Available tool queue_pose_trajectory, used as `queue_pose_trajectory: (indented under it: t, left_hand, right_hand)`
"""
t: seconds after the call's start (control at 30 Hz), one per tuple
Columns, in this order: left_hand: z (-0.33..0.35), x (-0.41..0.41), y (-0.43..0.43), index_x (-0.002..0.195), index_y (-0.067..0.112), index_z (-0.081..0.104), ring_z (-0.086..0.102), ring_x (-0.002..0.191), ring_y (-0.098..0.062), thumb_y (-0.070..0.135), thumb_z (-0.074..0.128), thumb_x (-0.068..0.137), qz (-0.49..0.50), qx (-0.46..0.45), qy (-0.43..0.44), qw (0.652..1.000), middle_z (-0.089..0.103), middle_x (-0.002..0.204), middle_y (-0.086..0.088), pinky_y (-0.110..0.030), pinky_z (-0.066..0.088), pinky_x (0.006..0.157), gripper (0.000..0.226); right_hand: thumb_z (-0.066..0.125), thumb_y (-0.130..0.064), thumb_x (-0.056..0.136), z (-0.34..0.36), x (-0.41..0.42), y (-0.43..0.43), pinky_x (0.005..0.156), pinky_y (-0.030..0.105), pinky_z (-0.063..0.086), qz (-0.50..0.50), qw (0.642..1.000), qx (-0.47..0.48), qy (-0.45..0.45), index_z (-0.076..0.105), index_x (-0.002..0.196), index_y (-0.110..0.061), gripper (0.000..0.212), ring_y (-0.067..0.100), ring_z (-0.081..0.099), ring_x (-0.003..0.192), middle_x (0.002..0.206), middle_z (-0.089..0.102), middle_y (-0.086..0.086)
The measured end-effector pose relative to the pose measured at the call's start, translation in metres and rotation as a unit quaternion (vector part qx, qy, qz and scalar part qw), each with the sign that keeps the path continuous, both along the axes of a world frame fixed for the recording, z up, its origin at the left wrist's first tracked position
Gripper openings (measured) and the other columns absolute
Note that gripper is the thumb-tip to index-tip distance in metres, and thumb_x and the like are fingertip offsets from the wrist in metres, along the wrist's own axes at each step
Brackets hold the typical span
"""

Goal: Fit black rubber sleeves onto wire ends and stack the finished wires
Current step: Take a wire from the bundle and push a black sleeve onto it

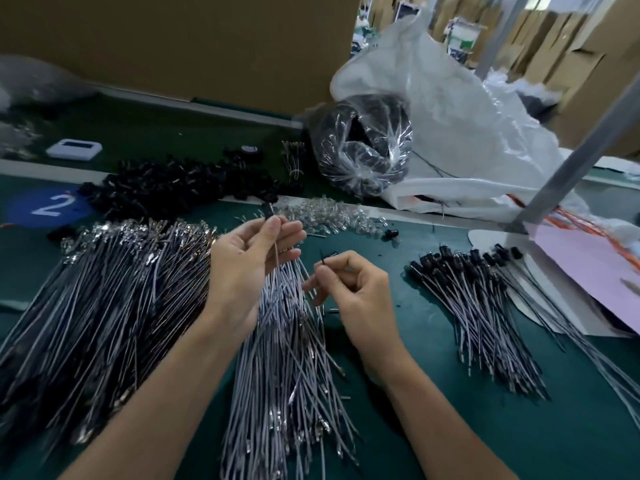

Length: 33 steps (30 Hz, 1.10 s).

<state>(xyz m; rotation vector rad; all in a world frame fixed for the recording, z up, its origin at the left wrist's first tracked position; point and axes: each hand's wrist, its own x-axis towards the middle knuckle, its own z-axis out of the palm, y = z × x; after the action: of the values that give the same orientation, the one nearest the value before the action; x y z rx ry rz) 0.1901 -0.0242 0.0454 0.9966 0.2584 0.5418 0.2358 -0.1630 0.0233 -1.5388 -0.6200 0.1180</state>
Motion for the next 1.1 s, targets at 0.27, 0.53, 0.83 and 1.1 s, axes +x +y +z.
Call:
queue_pose_trajectory:
  t: [0.27,0.53,0.83,1.1]
  left_hand:
    - [-0.006,0.001,-0.011,0.104,0.0,0.063,0.075,0.081,-0.022,0.008,0.058,0.094,-0.075,0.086,0.049,0.992,0.077,0.091,-0.008,-0.023,0.057,0.062,0.014]
    - [-0.011,0.003,-0.02,0.102,0.004,0.063,0.075,0.078,-0.022,0.006,0.063,0.092,-0.121,0.148,0.075,0.979,0.077,0.086,-0.007,-0.028,0.06,0.061,0.01]
    - [-0.014,0.004,-0.032,0.104,0.009,0.057,0.075,0.081,-0.021,0.0,0.079,0.076,-0.115,0.162,0.071,0.978,0.077,0.086,-0.007,-0.028,0.06,0.061,0.037]
    - [-0.014,0.003,-0.032,0.098,0.009,0.056,0.074,0.07,-0.015,-0.005,0.077,0.077,-0.1,0.162,0.07,0.979,0.077,0.081,-0.004,-0.019,0.054,0.054,0.032]
  right_hand:
    - [0.059,-0.009,0.094,0.008,0.012,-0.009,0.065,0.017,0.048,-0.004,0.986,0.077,0.151,0.065,0.091,-0.011,0.007,0.01,0.062,0.065,0.081,0.075,0.007]
    - [0.058,-0.017,0.089,0.007,0.018,-0.008,0.08,0.034,0.054,-0.006,0.96,0.146,0.239,0.064,0.095,-0.011,0.011,0.017,0.067,0.083,0.087,0.075,0.006]
    - [0.064,-0.029,0.082,0.003,0.01,-0.001,0.056,0.032,0.053,-0.005,0.963,0.136,0.232,0.061,0.091,-0.015,0.017,0.029,0.07,0.084,0.103,0.074,0.014]
    - [0.061,-0.023,0.085,0.006,0.011,-0.001,0.057,0.031,0.053,0.03,0.954,0.16,0.252,0.061,0.09,-0.013,0.011,0.025,0.072,0.082,0.104,0.074,0.015]
